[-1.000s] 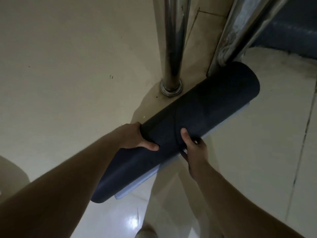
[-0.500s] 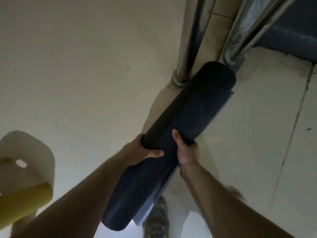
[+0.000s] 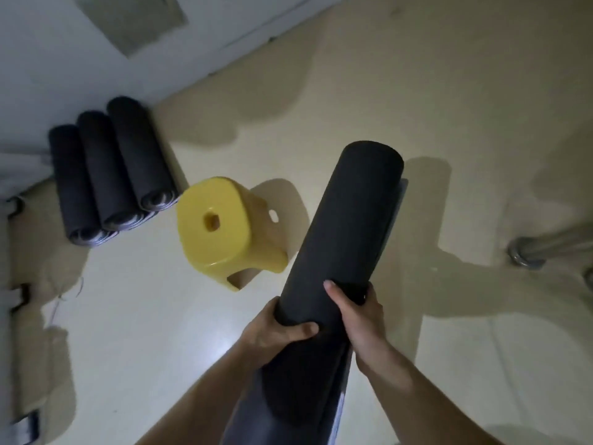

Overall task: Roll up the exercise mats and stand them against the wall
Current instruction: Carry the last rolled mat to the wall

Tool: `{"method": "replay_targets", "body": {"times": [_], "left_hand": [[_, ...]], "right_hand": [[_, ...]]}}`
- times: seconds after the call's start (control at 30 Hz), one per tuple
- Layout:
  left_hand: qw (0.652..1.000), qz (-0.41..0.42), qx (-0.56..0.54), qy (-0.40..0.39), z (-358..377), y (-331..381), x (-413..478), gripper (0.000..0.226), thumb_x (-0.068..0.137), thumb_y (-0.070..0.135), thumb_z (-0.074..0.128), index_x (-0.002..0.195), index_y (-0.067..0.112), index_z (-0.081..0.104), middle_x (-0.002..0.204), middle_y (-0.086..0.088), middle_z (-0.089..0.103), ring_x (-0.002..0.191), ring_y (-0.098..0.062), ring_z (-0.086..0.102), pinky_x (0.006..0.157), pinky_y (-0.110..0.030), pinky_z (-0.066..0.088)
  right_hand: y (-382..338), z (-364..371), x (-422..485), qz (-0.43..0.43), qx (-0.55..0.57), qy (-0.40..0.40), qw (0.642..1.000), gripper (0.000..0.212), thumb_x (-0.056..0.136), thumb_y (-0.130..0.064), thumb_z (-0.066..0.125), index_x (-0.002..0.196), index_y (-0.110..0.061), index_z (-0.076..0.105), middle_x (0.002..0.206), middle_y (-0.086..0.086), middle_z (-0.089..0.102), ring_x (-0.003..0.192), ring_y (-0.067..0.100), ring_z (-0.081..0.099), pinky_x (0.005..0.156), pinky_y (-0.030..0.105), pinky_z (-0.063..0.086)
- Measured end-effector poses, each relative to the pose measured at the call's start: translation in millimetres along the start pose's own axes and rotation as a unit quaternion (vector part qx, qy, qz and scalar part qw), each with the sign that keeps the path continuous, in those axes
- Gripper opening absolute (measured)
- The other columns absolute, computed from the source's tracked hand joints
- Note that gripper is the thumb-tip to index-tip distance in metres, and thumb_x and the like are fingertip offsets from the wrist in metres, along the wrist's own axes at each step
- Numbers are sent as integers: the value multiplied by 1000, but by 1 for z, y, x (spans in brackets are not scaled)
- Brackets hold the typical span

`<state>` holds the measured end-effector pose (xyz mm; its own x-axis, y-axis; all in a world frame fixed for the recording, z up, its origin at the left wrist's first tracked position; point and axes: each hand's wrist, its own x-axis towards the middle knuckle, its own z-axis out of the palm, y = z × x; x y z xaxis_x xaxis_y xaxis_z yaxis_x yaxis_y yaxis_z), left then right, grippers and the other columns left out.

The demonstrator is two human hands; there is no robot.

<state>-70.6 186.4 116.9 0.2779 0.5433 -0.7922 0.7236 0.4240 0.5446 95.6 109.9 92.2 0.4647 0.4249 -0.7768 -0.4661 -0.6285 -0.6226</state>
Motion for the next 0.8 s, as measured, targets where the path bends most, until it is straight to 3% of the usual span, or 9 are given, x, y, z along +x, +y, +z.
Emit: {"method": "replay_targets", "body": {"times": [0.13, 0.23, 0.33, 0.5, 0.67, 0.8], "left_hand": [[986, 40, -153, 54, -104, -7, -30, 90, 52, 58, 96, 129, 29, 59, 119, 6, 75, 110, -18, 72, 100, -45, 54], [969, 67, -215, 101, -172, -1, -36, 92, 53, 60, 96, 130, 27, 59, 119, 7, 75, 110, -17, 72, 100, -45, 55], [958, 79, -245, 126, -258, 0, -31, 90, 52, 63, 95, 128, 27, 61, 117, 7, 75, 108, -16, 72, 99, -44, 55], [949, 105, -266, 131, -382, 20, -6, 88, 55, 56, 94, 129, 20, 61, 116, 5, 76, 106, -15, 73, 99, -42, 56], [947, 116, -265, 143, -471, 52, 48, 92, 51, 60, 94, 130, 24, 62, 115, 8, 76, 107, -13, 73, 101, -40, 55], [949, 118, -261, 134, -530, 80, 111, 92, 51, 63, 93, 129, 26, 63, 116, 11, 76, 108, -10, 71, 101, -38, 54]], "right_hand": [[-73, 111, -31, -70, -81, -115, 988, 106, 48, -70, 83, 142, -39, 46, 129, -9, 67, 110, 21, 69, 97, 46, 58], [-116, 186, -46, -111, -101, -157, 976, 109, 48, -65, 86, 145, -42, 41, 126, -12, 68, 109, 19, 70, 97, 45, 58], [-155, 274, -56, -133, -108, -171, 970, 103, 47, -60, 91, 139, -39, 48, 123, -13, 72, 105, 16, 73, 95, 44, 59], [-216, 391, -53, -149, -76, -185, 968, 75, 59, -43, 95, 124, -29, 60, 114, -10, 76, 98, 14, 75, 91, 43, 61], [-272, 479, -13, -151, -72, -160, 973, 87, 46, -56, 93, 124, -32, 61, 115, -10, 76, 102, 18, 75, 93, 43, 60], [-318, 536, 36, -155, -64, -162, 972, 73, 53, -47, 94, 118, -30, 66, 107, -10, 79, 95, 16, 77, 90, 43, 62]]}}
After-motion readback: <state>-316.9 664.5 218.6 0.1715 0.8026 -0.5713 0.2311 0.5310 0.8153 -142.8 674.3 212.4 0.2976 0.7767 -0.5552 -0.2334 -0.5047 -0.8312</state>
